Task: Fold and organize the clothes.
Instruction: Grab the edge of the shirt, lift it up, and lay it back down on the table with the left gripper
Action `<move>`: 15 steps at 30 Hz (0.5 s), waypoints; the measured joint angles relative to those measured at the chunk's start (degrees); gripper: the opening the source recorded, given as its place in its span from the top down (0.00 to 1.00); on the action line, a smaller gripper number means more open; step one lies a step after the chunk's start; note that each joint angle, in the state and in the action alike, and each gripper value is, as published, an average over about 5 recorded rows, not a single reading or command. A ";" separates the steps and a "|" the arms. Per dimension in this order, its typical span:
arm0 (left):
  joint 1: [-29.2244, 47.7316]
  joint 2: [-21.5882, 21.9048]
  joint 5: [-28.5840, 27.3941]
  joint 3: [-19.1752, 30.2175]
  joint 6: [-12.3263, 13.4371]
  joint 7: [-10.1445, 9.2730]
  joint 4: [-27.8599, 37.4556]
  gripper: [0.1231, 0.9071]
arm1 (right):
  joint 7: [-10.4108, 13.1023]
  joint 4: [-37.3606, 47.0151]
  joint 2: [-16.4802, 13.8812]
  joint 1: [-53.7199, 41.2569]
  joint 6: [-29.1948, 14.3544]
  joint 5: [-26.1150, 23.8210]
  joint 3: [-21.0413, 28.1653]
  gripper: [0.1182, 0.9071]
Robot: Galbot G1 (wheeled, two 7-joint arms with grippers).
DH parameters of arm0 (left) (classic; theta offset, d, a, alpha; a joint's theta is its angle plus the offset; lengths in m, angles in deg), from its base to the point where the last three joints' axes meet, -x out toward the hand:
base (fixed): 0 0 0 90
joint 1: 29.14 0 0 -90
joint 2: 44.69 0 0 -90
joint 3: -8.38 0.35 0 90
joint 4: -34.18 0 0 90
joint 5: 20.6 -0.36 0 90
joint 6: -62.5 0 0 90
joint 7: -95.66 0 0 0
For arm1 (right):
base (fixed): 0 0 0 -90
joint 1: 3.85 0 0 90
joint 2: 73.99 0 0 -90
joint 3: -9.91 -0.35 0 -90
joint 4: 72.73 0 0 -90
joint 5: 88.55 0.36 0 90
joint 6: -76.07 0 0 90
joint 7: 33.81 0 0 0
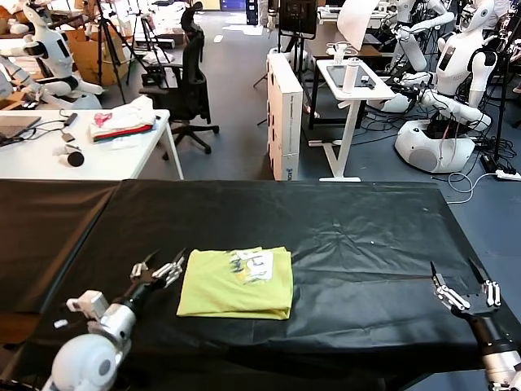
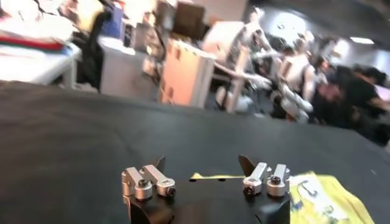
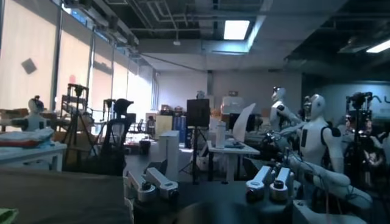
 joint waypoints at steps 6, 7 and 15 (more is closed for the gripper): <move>-0.93 -3.74 2.28 0.65 0.71 -0.23 0.19 0.00 | 0.55 -0.51 0.48 0.88 0.33 0.32 -0.98 0.00; -0.78 -4.32 2.52 0.84 0.63 -0.24 0.36 0.00 | 0.57 -0.71 0.56 0.98 0.39 0.31 -1.01 0.00; 0.08 -8.76 3.01 1.89 -0.64 -0.50 1.92 0.00 | 0.61 -1.38 0.66 1.67 0.50 0.28 -1.87 0.00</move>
